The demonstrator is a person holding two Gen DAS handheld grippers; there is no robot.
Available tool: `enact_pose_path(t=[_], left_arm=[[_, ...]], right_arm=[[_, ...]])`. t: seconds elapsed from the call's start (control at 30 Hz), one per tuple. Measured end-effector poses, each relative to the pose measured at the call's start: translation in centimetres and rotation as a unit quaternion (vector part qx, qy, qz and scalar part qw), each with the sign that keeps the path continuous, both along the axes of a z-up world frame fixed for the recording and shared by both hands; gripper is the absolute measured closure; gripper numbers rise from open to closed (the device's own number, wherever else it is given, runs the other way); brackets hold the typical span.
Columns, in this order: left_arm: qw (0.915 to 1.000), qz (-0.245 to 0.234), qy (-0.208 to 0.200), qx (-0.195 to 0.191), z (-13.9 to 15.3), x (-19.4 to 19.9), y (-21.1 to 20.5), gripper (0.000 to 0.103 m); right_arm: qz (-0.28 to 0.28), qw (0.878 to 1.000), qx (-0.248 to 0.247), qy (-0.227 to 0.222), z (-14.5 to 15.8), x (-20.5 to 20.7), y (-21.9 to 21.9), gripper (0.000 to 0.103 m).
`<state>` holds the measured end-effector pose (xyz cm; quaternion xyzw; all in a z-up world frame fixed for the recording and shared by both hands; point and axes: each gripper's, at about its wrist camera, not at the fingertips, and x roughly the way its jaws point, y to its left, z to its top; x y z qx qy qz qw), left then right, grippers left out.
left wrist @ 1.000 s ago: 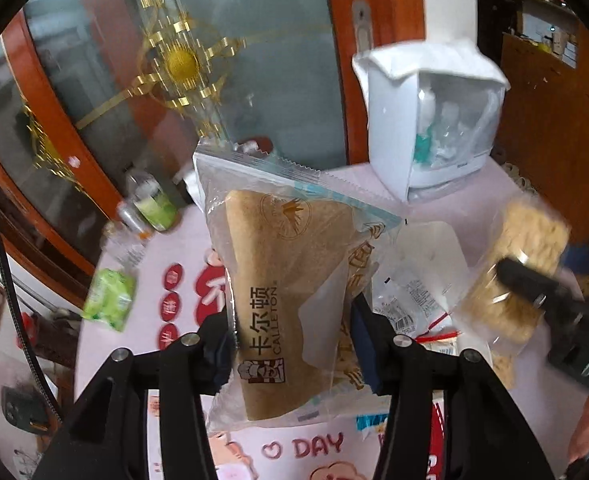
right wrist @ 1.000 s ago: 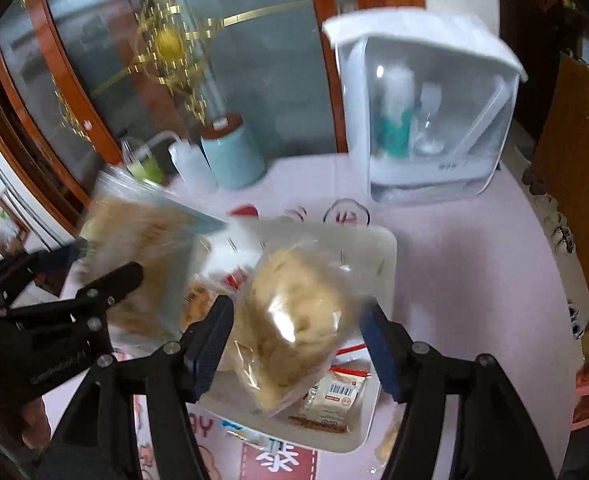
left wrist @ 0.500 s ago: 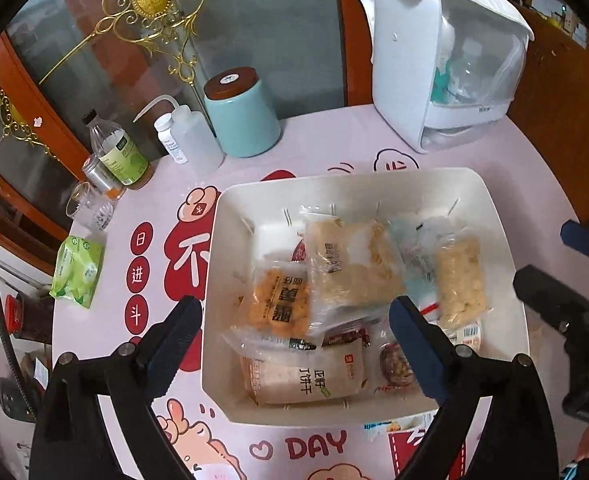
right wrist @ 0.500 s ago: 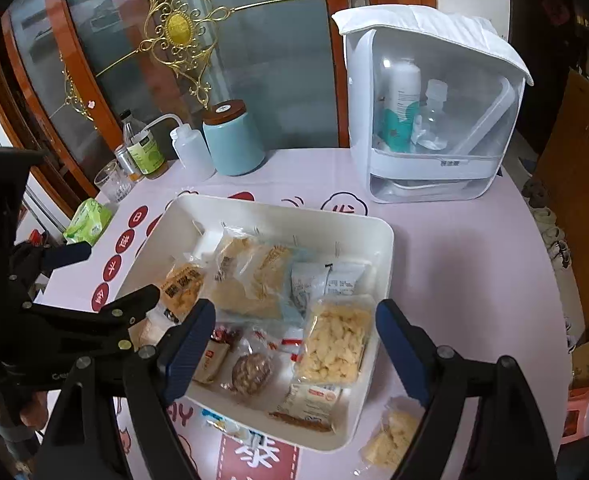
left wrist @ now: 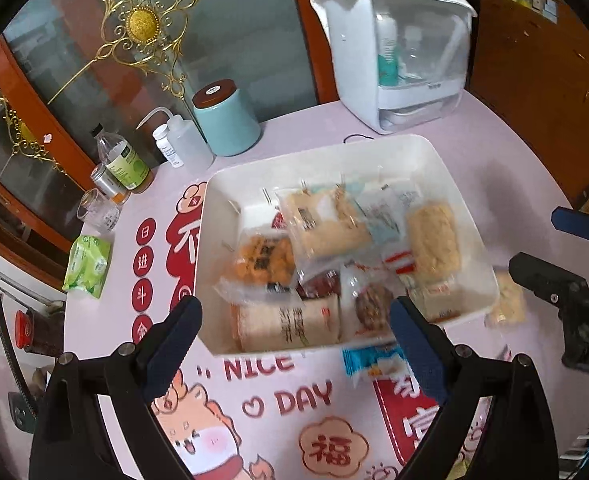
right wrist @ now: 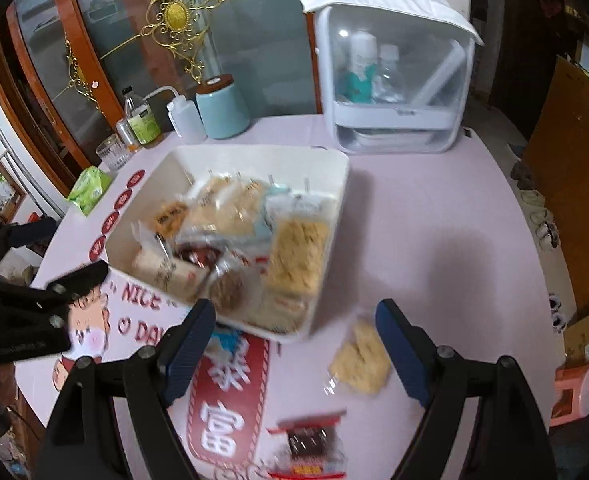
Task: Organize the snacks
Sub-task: 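Withdraw both grippers toward the green pack and red-labelled candy bag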
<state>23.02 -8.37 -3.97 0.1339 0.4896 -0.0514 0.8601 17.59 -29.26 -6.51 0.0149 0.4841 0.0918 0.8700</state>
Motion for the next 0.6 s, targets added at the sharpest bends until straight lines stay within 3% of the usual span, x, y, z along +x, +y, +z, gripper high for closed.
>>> enact_pose_path(t=[0.13,0.3,0.6], left_arm=[[0.9998,0.014,-0.010,-0.004,0.4,-3.2,-0.2,0.009],[0.9999,-0.007,-0.005,-0.007,-0.1,-6.9,-1.4,0.009],[0.9943,-0.089,0.058,-0.008,-6.1,-13.9,-4.7,0.009]], right_arm=[[-0.007,1.000,0.009,0.004,-0.4,-2.9,-1.6,0.020],[-0.017,1.000,0.012,0.009,-2.2,-6.0,-2.8,0.020],[-0.017,0.997,0.016,0.070,-8.6,-9.6,-3.5,0.020]])
